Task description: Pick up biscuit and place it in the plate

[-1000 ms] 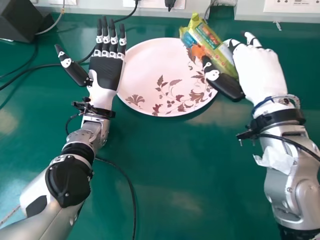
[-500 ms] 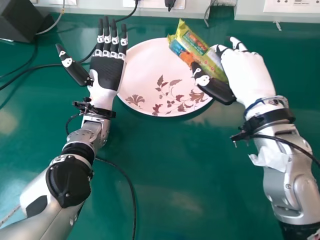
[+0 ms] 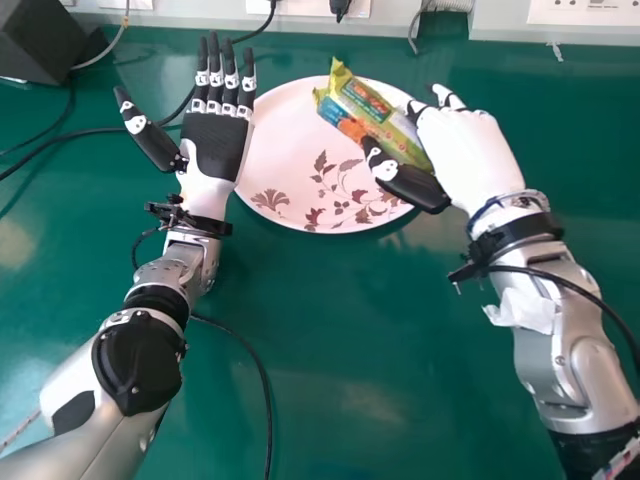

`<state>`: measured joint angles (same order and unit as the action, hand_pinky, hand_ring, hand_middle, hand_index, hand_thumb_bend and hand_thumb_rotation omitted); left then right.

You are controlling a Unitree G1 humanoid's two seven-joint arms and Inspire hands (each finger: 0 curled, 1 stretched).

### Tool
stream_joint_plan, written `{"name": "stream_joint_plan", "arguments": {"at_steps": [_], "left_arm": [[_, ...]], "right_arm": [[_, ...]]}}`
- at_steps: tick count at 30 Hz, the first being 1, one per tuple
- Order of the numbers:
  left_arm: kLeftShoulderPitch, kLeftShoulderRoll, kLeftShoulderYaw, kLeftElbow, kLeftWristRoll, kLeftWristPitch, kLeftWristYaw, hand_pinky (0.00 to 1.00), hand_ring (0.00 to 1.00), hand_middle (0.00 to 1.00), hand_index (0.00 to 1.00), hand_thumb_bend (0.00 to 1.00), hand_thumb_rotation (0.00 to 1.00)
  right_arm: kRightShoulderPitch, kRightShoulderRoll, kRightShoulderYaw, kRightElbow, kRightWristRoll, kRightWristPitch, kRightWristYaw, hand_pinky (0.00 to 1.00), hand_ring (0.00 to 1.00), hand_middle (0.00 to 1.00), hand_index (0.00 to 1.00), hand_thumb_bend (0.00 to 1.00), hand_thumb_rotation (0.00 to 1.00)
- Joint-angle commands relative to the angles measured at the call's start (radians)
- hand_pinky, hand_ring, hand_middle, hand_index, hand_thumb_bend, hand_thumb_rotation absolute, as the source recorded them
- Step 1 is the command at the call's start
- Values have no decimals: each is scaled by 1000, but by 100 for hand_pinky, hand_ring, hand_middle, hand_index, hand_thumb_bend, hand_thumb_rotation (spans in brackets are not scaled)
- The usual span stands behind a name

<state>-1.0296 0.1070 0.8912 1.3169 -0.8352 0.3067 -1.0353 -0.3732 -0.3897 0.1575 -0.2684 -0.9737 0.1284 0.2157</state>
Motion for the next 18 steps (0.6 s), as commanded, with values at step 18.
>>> {"name": "stream_joint_plan", "arguments": {"at_steps": [18], "left_arm": [[-3, -7, -13, -6, 3, 4, -8, 88, 86, 93, 100, 99, 13]], "right_arm": [[-51, -14, 44, 133, 46, -30, -40, 18, 41, 48, 49, 50, 0]]}}
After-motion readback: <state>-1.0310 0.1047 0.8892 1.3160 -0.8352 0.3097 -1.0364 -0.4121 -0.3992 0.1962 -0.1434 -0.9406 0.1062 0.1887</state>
